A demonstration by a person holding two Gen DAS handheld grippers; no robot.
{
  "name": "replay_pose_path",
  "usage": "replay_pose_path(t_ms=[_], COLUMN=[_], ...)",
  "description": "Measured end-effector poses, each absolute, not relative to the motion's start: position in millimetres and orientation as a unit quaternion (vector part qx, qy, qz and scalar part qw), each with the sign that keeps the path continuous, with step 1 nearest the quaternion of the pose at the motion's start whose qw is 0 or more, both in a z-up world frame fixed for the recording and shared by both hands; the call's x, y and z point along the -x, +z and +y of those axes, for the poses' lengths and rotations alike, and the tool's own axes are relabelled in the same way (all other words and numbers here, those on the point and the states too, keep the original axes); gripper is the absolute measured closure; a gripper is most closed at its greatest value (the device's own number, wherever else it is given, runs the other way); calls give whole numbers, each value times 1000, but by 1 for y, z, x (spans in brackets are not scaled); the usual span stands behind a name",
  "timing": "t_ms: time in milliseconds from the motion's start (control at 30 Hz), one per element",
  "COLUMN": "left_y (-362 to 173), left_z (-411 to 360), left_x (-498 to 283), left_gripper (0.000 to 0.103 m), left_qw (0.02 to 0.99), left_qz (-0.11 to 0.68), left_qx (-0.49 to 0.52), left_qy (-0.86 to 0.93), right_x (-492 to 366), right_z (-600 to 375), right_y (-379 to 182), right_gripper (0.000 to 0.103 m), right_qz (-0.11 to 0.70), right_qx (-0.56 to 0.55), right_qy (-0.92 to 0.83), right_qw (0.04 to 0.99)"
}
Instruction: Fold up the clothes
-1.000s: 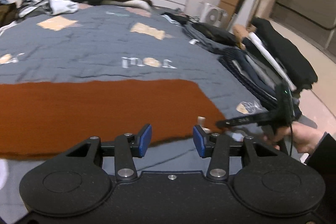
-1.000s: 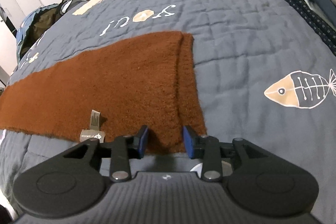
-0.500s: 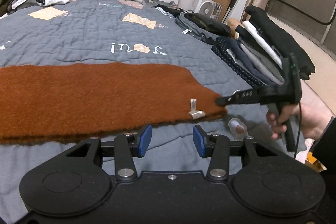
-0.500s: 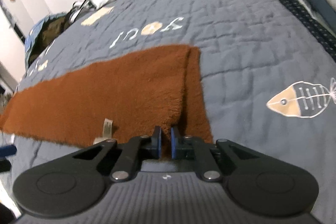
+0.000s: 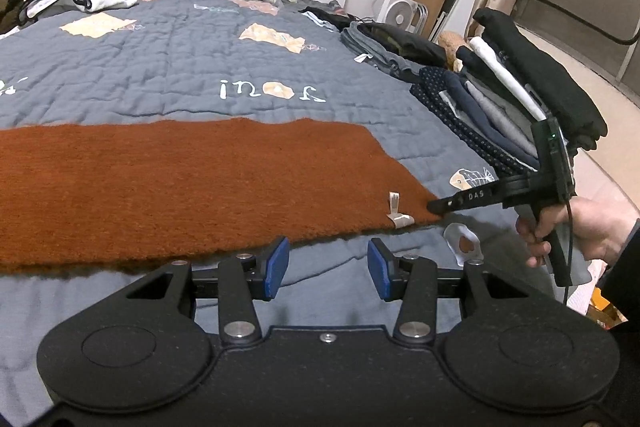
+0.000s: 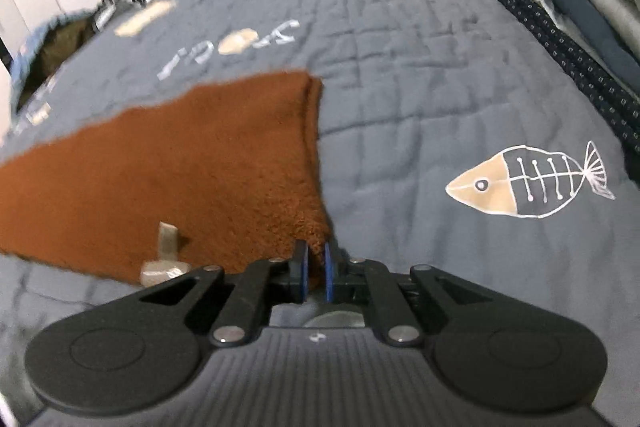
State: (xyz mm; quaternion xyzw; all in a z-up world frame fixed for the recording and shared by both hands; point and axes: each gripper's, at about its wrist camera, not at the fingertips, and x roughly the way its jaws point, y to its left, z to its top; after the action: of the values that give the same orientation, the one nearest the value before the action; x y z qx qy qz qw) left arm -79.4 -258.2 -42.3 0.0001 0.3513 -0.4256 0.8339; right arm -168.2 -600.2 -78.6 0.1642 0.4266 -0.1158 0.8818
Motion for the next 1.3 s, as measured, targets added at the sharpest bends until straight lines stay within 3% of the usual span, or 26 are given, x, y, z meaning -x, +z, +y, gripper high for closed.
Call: replay_pose_path(t_ms=[200, 433, 700, 867, 967, 1033, 1300], left_y=[-44, -44, -42, -38, -35, -32, -13], left_z=[-258, -257, -247, -233, -221, -207, -74], left_x=[80, 79, 79, 73, 69, 66, 16], left_gripper=[59, 59, 59, 58, 52, 47, 47], left_qw=[840, 845, 851, 858, 866, 875, 921], left_qz=[349, 353, 356, 355, 351, 345, 332], left_qx=[-15, -28, -43, -38, -34, -30, 91], left_qy=[-416, -400, -385, -368, -355, -338, -184], right_x=[173, 181, 148, 153, 147, 141, 99], right_z=[-598, -591, -570, -568, -559, -547, -491], right_y=[-68, -30, -75, -55, -40, -33, -39], right_gripper=[86, 77, 75, 74, 72, 71, 68], right_qz=[433, 349, 428, 400, 371, 353, 364], right_qx=[-161, -182, -150, -176, -190, -197, -210], right_qy=[-119, -121, -106, -121, -116, -101, -40], right_qw=[879, 911, 885, 891, 902, 909, 907])
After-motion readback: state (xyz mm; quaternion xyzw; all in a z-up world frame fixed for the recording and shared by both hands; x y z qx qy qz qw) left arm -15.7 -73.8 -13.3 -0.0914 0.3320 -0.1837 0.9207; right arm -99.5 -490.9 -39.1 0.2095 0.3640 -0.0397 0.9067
